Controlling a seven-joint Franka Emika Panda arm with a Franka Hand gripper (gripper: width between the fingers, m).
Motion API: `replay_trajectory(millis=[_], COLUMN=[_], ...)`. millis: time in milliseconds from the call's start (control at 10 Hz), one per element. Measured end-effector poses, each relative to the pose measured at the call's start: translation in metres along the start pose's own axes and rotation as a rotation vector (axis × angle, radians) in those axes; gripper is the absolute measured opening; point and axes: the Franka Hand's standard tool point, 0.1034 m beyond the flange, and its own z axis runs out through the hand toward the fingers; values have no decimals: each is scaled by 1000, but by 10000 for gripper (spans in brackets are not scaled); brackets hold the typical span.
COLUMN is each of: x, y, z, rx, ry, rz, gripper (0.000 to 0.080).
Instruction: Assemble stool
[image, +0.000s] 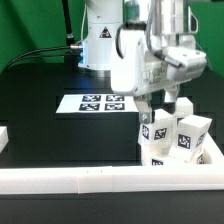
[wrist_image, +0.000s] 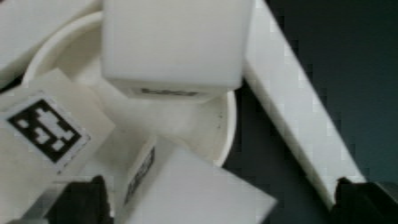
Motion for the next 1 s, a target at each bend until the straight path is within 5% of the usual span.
replay_trajectory(millis=[200, 600, 700, 1000], x=[-7, -4, 1, 0], y=[-11, -11, -4, -7], z=[-23, -20, -13, -10], rx=[6, 10, -40, -43], ry=[-36, -27, 0, -13], rz=[-47, -286, -511, -1029], gripper=[643, 648, 648, 648])
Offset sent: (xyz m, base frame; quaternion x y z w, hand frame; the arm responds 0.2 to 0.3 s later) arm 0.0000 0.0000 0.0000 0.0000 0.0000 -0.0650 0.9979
